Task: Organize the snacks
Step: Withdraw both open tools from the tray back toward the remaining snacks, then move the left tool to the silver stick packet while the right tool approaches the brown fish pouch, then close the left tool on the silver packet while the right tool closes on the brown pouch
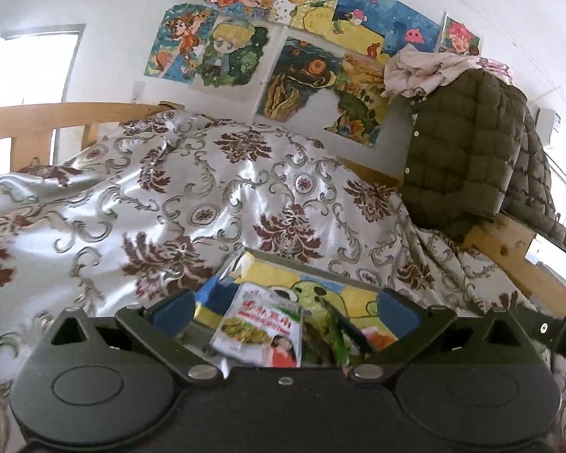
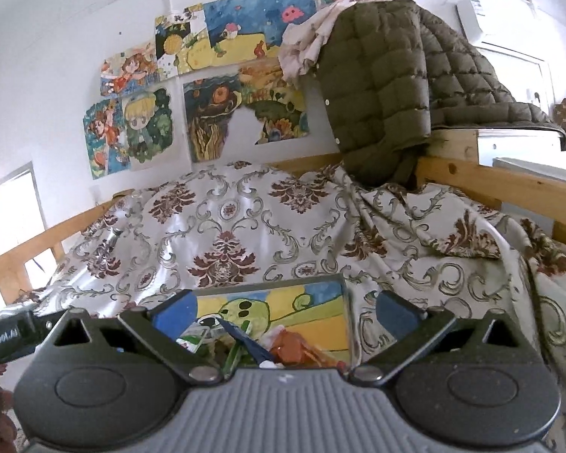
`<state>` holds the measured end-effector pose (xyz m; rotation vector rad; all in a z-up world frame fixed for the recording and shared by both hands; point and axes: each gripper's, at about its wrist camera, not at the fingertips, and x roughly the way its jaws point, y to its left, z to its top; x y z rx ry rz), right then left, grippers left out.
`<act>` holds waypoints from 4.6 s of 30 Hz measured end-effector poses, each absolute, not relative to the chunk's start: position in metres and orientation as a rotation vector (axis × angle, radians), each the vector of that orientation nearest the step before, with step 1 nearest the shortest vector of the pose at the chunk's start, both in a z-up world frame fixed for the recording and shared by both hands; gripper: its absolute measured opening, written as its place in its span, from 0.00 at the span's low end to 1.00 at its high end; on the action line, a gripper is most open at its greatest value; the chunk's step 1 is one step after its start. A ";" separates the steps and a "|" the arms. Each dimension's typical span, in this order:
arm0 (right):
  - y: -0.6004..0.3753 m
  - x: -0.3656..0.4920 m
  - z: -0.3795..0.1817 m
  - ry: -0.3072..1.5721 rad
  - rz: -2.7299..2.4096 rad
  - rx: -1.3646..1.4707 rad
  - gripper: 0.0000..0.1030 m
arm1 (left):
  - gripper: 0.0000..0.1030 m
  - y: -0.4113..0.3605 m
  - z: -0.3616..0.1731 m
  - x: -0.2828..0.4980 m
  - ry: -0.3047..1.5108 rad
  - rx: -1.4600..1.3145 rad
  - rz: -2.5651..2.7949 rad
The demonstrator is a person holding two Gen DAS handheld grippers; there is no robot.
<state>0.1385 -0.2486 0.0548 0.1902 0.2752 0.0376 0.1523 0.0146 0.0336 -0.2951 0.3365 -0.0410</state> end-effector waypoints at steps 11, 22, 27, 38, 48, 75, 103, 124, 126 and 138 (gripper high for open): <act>-0.234 0.079 0.050 0.279 0.048 0.221 1.00 | 0.99 0.027 0.030 0.090 0.343 -0.238 -0.021; -0.219 0.025 0.031 0.349 0.054 0.250 1.00 | 0.99 0.038 0.022 0.038 0.403 -0.159 -0.012; -0.214 0.009 0.024 0.380 0.041 0.228 1.00 | 0.99 0.044 0.022 0.021 0.410 -0.134 -0.008; -0.207 -0.003 0.018 0.483 0.015 0.178 1.00 | 0.99 0.045 0.021 0.011 0.500 -0.053 -0.053; -0.192 0.005 0.026 0.563 0.015 0.164 1.00 | 0.99 0.057 0.025 0.029 0.608 -0.091 -0.106; -0.168 0.087 0.019 0.619 0.123 -0.132 1.00 | 0.99 0.064 0.013 0.120 0.674 -0.005 -0.204; -0.168 0.166 -0.032 0.681 0.408 -0.173 0.96 | 0.99 0.047 -0.042 0.203 0.794 0.124 -0.266; -0.142 0.209 -0.065 0.733 0.471 -0.189 0.81 | 0.94 0.044 -0.067 0.216 0.875 0.118 -0.322; -0.139 0.212 -0.068 0.736 0.471 -0.194 0.80 | 0.90 0.043 -0.067 0.216 0.874 0.117 -0.337; -0.132 0.222 -0.075 0.721 0.431 -0.238 0.51 | 0.43 0.041 -0.076 0.222 0.925 0.110 -0.387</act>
